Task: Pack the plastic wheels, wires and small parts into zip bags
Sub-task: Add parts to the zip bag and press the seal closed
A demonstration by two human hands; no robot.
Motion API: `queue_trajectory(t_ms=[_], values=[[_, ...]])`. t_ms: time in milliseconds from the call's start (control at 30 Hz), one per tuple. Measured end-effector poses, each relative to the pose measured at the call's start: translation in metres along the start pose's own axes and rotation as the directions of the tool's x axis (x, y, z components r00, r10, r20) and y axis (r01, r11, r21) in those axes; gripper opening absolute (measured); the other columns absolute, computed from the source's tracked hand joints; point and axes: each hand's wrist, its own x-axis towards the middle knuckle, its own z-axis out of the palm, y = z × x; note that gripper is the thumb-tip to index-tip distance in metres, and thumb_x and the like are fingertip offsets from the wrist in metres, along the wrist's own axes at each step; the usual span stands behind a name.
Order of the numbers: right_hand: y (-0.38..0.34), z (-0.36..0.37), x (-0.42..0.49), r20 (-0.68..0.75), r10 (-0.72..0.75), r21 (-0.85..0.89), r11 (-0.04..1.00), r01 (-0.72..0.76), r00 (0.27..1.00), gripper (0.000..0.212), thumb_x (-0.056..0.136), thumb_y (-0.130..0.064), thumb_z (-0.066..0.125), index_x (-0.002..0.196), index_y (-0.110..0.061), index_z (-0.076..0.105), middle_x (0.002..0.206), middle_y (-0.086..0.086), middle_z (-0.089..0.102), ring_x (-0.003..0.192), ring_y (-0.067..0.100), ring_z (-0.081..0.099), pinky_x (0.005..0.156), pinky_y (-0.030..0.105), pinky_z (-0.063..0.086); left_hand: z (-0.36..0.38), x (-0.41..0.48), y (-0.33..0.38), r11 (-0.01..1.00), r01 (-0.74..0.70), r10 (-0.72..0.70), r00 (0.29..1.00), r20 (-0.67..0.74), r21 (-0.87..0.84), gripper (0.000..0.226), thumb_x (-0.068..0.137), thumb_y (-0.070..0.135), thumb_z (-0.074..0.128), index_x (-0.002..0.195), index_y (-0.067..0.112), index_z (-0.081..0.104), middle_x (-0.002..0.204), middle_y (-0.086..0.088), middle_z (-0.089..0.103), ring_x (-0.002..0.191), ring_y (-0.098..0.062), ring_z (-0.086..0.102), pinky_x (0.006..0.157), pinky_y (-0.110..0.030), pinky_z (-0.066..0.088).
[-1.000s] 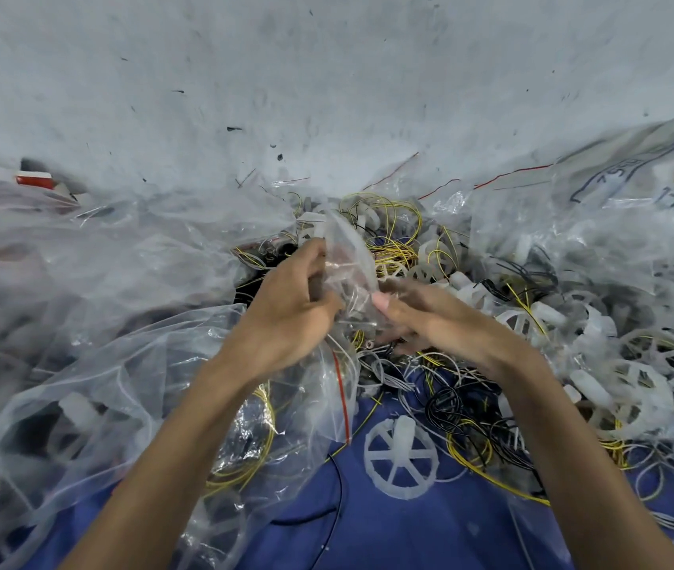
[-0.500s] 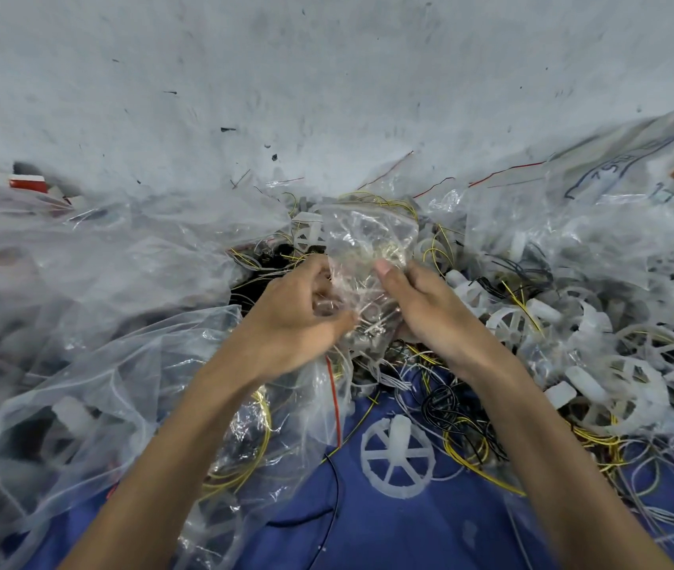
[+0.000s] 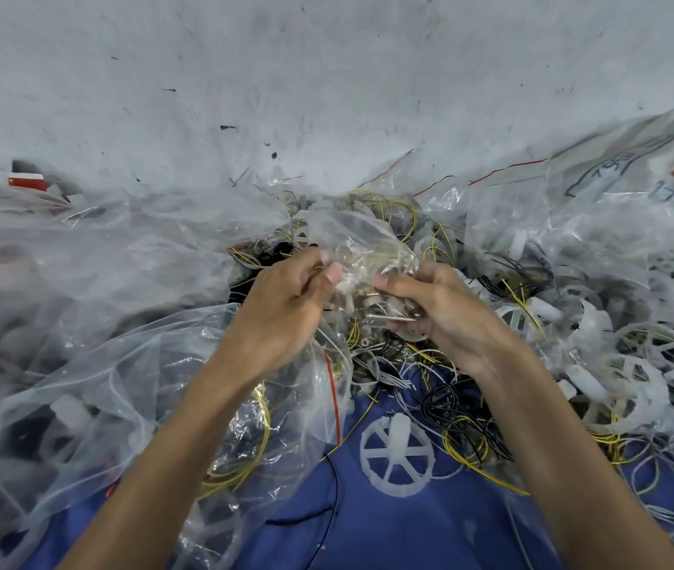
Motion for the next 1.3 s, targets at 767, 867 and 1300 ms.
queue_trajectory(t_ms=[767,867,1300], values=[[0.002,0.001,-0.003,0.029,0.043,-0.114,0.993,-0.04,0.999,0.018,0.079,-0.026,0.068,0.076,-0.009,0.066,0.066,0.005,0.064,0.066,0.019,0.06,0.067,0.024,0.047,-0.053,-0.001,-0.035,0.953,-0.18,0.07,0.913,0.401,0.244,0.009,0.071,0.023,0.053,0.068,0.032,0.055,0.095,0.011,0.067,0.097,-0.003,0.057,0.083,-0.015,0.039],[-0.004,0.011,-0.006,0.026,0.018,-0.112,0.994,-0.015,0.999,0.027,0.083,-0.036,0.057,0.079,-0.009,0.059,0.062,0.006,0.067,0.057,0.017,0.066,0.051,0.018,0.049,-0.057,-0.006,-0.014,0.946,-0.249,0.166,0.922,0.35,0.208,0.009,0.072,0.018,0.054,0.071,0.027,0.055,0.076,0.005,0.063,0.075,-0.015,0.058,0.067,-0.016,0.041],[-0.005,0.014,-0.022,0.31,0.234,-0.363,0.925,-0.113,0.922,0.03,0.09,-0.014,0.056,0.088,-0.039,0.073,0.088,-0.009,0.072,0.087,0.003,0.066,0.083,0.03,0.054,-0.049,-0.014,0.009,0.962,-0.269,0.251,0.932,0.26,0.036,0.012,0.087,0.035,0.063,0.084,0.027,0.053,0.078,0.007,0.063,0.072,-0.003,0.059,0.067,-0.01,0.041]])
